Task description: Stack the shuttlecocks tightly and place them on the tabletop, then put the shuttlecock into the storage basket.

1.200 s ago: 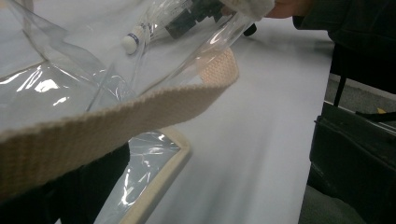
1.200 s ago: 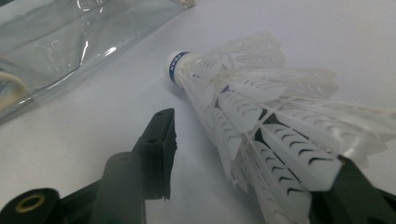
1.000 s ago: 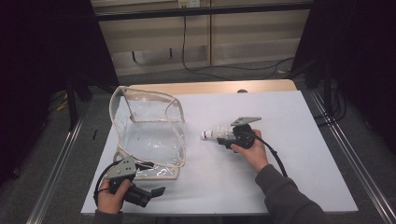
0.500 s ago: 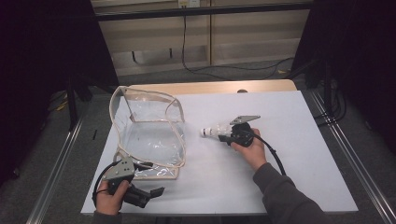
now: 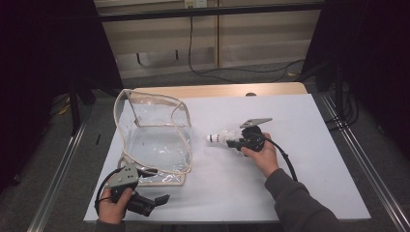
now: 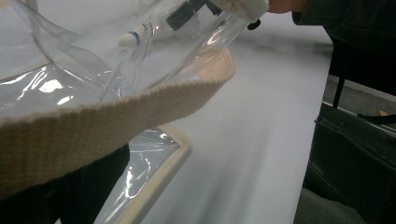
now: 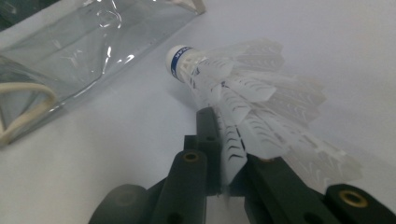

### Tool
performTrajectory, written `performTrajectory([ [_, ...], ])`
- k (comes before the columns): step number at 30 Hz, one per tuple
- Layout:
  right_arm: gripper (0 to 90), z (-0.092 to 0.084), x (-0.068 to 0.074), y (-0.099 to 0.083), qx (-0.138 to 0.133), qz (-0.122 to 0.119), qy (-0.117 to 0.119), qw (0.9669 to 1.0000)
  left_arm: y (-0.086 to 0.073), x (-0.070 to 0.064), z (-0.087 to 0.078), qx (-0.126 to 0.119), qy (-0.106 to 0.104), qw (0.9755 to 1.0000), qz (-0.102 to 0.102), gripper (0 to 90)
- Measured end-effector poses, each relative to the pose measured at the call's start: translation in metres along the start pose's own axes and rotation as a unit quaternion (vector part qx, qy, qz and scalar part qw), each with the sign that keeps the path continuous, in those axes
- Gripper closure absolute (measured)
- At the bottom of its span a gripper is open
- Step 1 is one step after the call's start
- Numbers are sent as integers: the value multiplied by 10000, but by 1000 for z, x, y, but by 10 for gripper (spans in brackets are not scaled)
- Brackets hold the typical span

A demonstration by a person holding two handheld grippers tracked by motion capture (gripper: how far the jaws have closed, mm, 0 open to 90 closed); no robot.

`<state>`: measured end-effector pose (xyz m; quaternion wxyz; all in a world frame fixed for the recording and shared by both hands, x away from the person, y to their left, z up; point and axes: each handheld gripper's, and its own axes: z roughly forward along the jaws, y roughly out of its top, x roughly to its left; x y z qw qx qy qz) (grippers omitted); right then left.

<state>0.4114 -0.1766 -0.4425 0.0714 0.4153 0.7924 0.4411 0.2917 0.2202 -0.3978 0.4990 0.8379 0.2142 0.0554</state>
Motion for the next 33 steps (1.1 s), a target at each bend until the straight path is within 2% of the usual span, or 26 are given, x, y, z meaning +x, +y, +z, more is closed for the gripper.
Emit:
performTrajectory([
  [5, 879, -6, 4, 3, -49, -22, 117, 9999, 0, 0, 0, -19, -9, 10000, 4, 49],
  [17, 878, -18, 8, 8, 3, -119, 165, 9998, -1, 1, 1, -14, -28, 10000, -5, 49],
  [33, 879, -35, 15, 24, 74, -272, 231, 9993, -1, 0, 0, -63, -40, 10000, -26, 48],
])
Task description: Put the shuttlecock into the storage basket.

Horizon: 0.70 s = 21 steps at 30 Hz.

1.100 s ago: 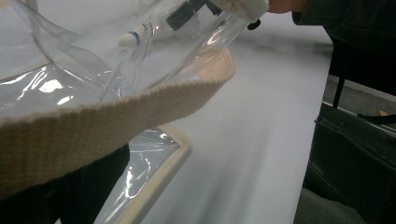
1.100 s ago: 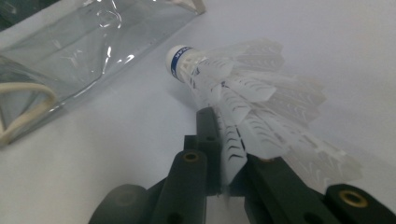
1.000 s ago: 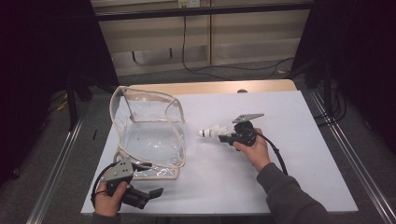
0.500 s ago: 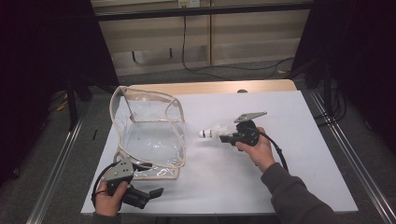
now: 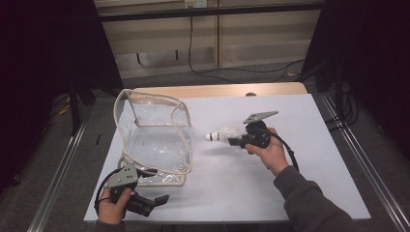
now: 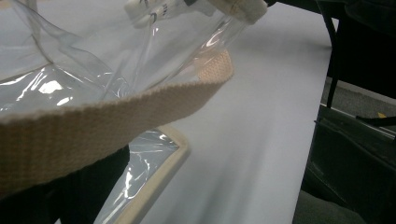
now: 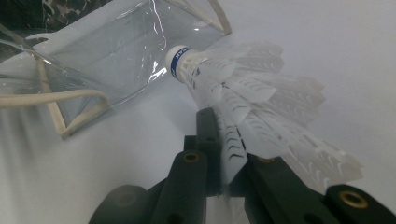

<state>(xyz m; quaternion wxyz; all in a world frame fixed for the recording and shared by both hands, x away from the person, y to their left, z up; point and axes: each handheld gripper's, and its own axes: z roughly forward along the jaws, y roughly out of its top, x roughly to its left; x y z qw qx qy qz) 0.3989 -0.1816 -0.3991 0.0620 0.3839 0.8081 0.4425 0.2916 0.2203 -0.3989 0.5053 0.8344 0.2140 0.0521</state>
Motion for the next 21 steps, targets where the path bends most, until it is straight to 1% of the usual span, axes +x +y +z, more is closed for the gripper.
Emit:
performTrajectory([
  [4, 879, -6, 1, 5, -5, -52, -12, 10000, 0, 0, 0, 9, -7, 10000, -1, 47],
  [6, 878, -9, 2, 8, -49, -22, -2, 10000, 0, 0, 0, 20, -5, 10000, -9, 47],
  [8, 879, -10, 3, 10, -10, -86, -3, 10000, 0, 0, 1, 9, -1, 10000, -9, 47],
  [12, 878, -14, 6, 14, 9, -142, -10, 9999, 0, 1, 0, 15, -4, 10000, 9, 47],
  [18, 878, -18, 9, 20, 98, -160, 33, 9998, 0, 1, 0, 17, -4, 10000, 12, 48],
  [19, 878, -19, 9, 21, 112, -130, 29, 9998, 0, 1, 0, 10, -1, 10000, 6, 48],
  [21, 878, -19, 10, 22, 126, -122, 85, 9998, 0, 1, 0, 13, 1, 10000, 8, 47],
])
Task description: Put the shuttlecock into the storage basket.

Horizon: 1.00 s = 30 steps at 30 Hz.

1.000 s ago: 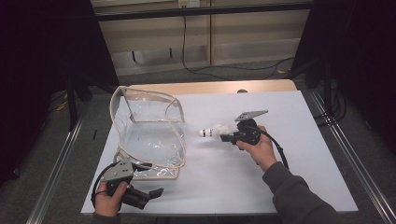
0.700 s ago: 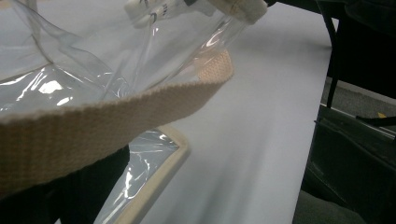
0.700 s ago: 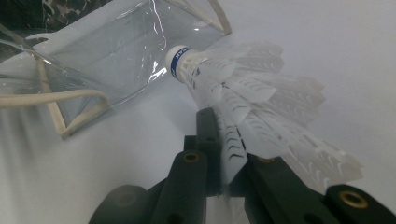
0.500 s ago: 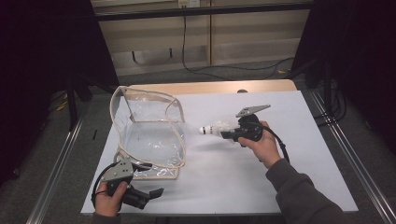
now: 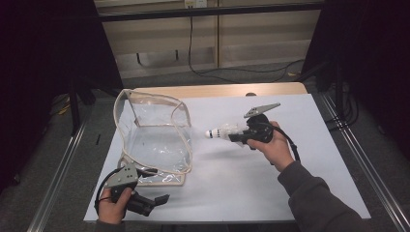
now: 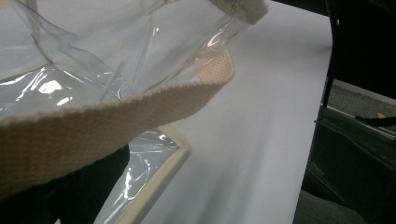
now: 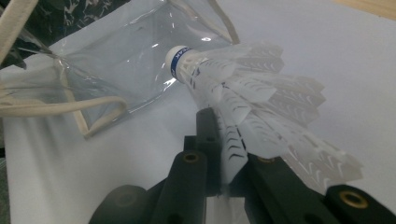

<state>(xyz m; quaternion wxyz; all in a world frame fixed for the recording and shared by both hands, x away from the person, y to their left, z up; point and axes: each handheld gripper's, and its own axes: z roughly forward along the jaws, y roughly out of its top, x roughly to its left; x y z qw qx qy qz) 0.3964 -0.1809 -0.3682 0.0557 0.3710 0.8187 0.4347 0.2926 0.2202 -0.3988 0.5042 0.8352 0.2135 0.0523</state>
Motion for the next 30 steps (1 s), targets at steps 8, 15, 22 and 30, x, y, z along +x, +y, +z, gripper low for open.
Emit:
performTrajectory([
  [8, 878, -3, 3, 10, 29, -36, 66, 10000, 0, 0, 0, -1, -18, 10000, -11, 48],
  [15, 878, -5, 5, 19, 58, -68, 149, 9998, 0, 1, -1, 9, -8, 10000, -6, 48],
  [22, 878, -9, 3, 25, 53, -67, 154, 9998, 0, 2, -1, -4, 13, 10000, -5, 48],
  [30, 878, -14, 3, 29, 46, -37, 201, 9998, 1, 2, 0, -24, 29, 10000, -21, 47],
])
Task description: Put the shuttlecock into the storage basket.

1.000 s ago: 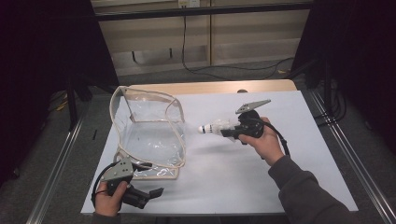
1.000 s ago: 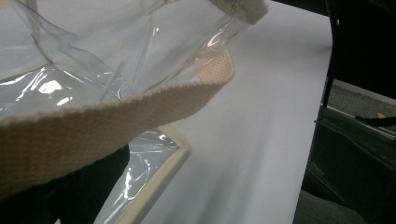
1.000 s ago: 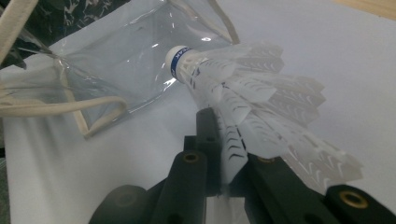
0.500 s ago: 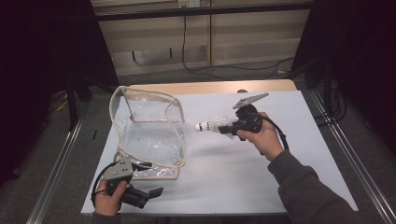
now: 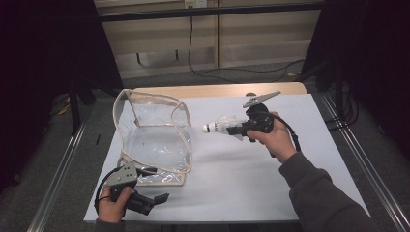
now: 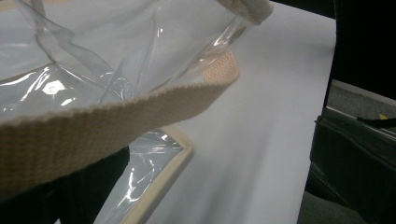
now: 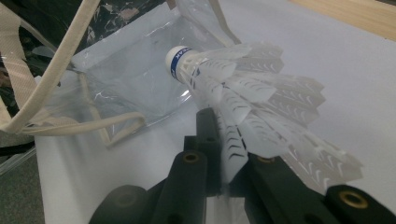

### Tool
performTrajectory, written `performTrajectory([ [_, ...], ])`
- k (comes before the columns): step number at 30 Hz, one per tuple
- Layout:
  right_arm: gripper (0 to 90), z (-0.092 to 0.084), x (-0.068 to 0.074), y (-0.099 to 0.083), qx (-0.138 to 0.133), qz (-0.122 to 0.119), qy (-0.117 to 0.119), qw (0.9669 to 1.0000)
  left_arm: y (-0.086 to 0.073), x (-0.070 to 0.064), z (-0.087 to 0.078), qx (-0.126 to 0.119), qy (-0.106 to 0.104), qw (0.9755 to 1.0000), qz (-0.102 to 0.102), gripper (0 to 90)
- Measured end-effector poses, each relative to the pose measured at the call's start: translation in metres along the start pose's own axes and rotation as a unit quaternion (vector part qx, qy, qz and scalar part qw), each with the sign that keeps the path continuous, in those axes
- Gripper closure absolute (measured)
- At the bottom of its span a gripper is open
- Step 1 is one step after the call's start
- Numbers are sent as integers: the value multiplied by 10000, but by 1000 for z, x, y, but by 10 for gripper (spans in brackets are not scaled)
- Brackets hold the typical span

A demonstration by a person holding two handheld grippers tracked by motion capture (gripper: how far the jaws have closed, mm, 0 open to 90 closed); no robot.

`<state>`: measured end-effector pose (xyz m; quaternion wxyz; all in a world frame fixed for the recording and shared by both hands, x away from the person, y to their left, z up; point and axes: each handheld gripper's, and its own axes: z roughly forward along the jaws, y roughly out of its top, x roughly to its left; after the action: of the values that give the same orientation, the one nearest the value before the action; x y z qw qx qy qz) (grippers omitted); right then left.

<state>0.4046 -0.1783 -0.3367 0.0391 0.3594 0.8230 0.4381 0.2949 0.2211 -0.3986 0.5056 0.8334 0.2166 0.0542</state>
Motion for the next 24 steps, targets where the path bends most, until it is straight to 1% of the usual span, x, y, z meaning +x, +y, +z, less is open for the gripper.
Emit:
performTrajectory([
  [8, 878, -6, 5, 9, 8, -80, 42, 10000, 1, 0, 0, 6, -17, 10000, 19, 46],
  [12, 878, -8, 7, 14, -40, -96, 78, 9999, 1, 0, 1, 22, -14, 10000, 19, 46],
  [20, 878, -10, 10, 21, -9, -151, 99, 9998, 2, 0, 1, 12, -24, 10000, 14, 45],
  [24, 879, -11, 12, 25, -39, -166, 117, 9998, 2, 0, 1, 12, -25, 10000, 17, 45],
])
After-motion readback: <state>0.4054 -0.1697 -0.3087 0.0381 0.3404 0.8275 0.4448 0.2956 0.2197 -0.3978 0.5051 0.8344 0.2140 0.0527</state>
